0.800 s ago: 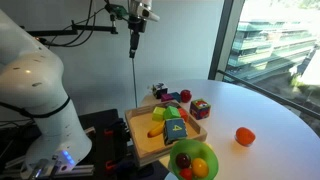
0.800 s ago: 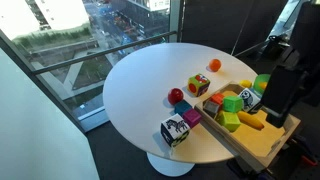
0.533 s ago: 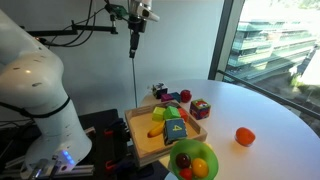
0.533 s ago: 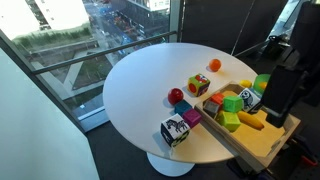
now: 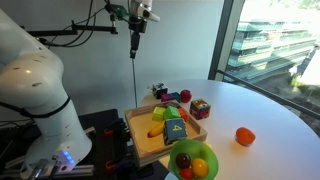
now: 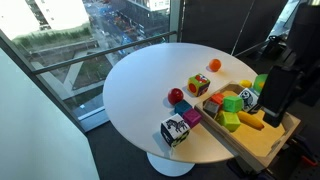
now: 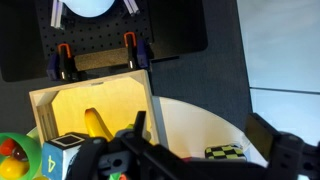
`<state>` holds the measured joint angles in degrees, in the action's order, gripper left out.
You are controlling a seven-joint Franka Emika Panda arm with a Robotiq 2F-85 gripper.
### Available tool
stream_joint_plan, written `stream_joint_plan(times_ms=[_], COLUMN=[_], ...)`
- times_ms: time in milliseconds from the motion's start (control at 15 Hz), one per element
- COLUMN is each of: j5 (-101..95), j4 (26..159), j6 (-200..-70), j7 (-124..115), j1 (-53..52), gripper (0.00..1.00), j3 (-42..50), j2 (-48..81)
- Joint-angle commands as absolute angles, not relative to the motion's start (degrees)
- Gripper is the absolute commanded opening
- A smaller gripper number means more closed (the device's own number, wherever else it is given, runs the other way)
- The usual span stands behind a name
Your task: Put the apple inside the bowl
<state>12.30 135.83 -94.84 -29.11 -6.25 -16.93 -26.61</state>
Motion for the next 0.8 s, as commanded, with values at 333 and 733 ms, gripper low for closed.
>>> stream_joint_plan(times_ms=[333,733], j5=[9.9,9.0], j4=[135.9,135.7], j6=[-108.2,-119.0], j7=[-23.2,-14.8], j1=[-7.3,-7.5], gripper=[1.0,1.0], j3=[-16.1,-13.4], j2=[-21.5,-14.5])
